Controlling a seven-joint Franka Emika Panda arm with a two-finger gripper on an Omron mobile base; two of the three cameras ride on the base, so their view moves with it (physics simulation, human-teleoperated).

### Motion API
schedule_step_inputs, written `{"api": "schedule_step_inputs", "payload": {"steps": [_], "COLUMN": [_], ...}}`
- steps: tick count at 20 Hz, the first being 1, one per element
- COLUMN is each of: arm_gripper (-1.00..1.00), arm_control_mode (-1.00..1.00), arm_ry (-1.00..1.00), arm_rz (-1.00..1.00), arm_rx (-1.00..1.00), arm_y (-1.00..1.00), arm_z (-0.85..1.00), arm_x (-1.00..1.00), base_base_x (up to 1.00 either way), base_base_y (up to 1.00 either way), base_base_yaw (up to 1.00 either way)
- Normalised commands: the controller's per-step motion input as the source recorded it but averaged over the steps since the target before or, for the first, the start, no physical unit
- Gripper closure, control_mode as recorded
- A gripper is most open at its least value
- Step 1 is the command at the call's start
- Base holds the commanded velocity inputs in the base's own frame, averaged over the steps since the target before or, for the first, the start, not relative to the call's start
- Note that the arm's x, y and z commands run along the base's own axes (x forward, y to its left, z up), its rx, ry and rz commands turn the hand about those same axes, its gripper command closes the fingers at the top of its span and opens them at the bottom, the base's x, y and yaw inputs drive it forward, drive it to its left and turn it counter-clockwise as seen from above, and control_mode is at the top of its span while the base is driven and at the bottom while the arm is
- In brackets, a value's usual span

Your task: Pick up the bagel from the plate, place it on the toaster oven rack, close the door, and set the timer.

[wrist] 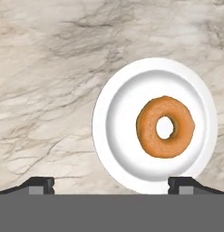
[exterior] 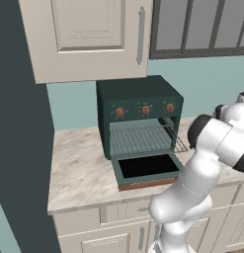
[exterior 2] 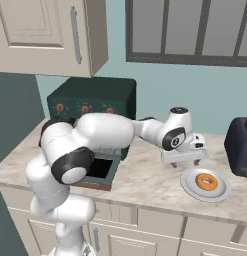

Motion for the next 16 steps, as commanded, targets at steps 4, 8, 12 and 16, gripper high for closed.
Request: {"api": "schedule_step_inputs", "payload": {"steps": [4,8,12,16], "arm_gripper": [-1.0,-1.0,-1.0,-1.0], "arm_control_mode": [-1.0,-1.0,-1.0,-1.0], "arm_ry": [0.0,0.0,0.0,0.0], "arm_rz": [0.0,0.0,0.0,0.0], "arm_rx": [0.01,0.01,0.02,0.01], "arm_y": [-0.2,-0.16,-0.2,-0.18], "arm_z": [-0.2,-0.25,-0.26,-0.24], "arm_x": [0.1,0.01,0.04,0.11], "base_base_x": [0.0,0.0,0.0,0.0], "base_base_y": [0.0,0.0,0.0,0.0], "base_base_yaw": [0.0,0.0,0.0,0.0]}}
